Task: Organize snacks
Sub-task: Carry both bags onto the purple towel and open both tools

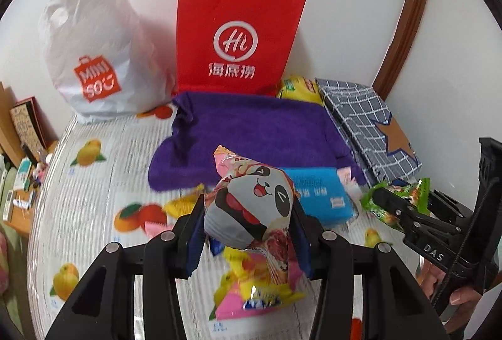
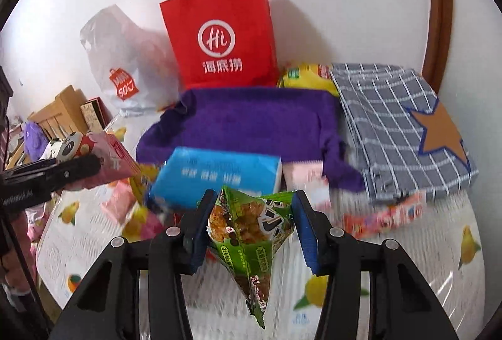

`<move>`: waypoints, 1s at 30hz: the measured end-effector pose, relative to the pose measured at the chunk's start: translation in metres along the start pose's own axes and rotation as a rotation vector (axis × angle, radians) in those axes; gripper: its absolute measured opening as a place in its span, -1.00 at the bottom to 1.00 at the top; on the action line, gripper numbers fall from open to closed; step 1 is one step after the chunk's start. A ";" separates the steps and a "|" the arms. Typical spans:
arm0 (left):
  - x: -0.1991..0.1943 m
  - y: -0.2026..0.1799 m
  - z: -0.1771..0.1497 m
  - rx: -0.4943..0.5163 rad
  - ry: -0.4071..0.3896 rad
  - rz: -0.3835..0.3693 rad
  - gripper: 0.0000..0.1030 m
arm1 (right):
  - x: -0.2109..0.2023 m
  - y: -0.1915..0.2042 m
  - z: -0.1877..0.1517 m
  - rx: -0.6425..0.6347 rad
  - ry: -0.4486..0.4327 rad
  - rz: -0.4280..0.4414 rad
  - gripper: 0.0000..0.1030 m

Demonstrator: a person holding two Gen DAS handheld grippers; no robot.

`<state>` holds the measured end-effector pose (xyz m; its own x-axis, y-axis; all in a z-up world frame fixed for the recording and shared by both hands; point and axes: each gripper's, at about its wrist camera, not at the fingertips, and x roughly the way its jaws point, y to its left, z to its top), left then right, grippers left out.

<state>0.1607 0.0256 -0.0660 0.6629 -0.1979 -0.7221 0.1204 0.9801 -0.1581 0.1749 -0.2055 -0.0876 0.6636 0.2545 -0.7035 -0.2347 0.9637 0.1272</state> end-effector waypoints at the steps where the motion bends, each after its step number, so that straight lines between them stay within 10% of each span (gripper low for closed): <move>1: 0.002 0.000 0.006 0.001 -0.002 0.000 -0.11 | 0.002 0.001 0.006 -0.001 -0.006 -0.003 -0.05; 30: 0.121 0.026 0.140 0.031 -0.007 0.058 -0.11 | 0.124 -0.025 0.159 0.016 -0.045 -0.078 -0.05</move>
<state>0.3471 0.0299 -0.0630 0.6743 -0.1404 -0.7249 0.1042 0.9900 -0.0949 0.3758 -0.1848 -0.0668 0.7110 0.1813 -0.6794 -0.1697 0.9819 0.0845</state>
